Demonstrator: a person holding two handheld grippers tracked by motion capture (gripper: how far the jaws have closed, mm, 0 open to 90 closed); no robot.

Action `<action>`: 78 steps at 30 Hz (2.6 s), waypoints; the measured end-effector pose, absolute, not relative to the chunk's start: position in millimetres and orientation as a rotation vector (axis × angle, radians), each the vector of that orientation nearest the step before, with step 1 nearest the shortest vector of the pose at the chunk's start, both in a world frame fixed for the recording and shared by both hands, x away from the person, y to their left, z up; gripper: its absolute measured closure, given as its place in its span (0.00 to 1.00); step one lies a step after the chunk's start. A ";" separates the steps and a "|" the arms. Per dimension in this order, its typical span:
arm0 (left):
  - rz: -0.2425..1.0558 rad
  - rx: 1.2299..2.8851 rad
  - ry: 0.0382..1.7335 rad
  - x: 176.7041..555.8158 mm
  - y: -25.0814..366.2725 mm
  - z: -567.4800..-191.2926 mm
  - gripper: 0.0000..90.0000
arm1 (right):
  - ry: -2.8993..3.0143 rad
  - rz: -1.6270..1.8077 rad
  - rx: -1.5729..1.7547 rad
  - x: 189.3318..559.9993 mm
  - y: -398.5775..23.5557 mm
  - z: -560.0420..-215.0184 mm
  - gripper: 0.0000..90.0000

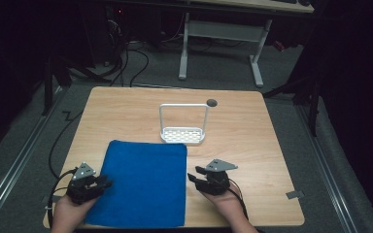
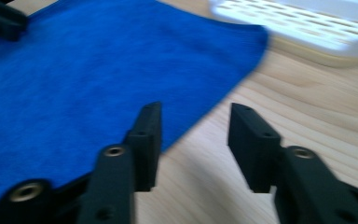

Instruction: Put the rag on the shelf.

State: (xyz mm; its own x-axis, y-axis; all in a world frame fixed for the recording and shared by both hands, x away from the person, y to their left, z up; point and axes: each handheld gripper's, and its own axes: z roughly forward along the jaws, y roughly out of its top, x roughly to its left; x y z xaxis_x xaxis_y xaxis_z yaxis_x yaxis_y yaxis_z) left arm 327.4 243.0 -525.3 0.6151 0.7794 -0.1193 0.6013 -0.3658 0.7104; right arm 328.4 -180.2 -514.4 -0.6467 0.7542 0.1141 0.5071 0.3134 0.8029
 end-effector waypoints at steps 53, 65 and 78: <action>0.269 1.997 1.042 336.9 176.8 -527.2 0.48 | 2.323 1.176 1.222 286.7 -252.3 -520.7 0.84; 0.279 2.008 1.133 403.4 162.4 -524.0 0.45 | 2.318 1.178 1.231 287.7 -250.9 -521.1 0.81; 0.317 2.009 1.139 419.7 145.5 -531.7 0.51 | 2.338 1.205 1.214 287.3 -248.0 -519.6 0.80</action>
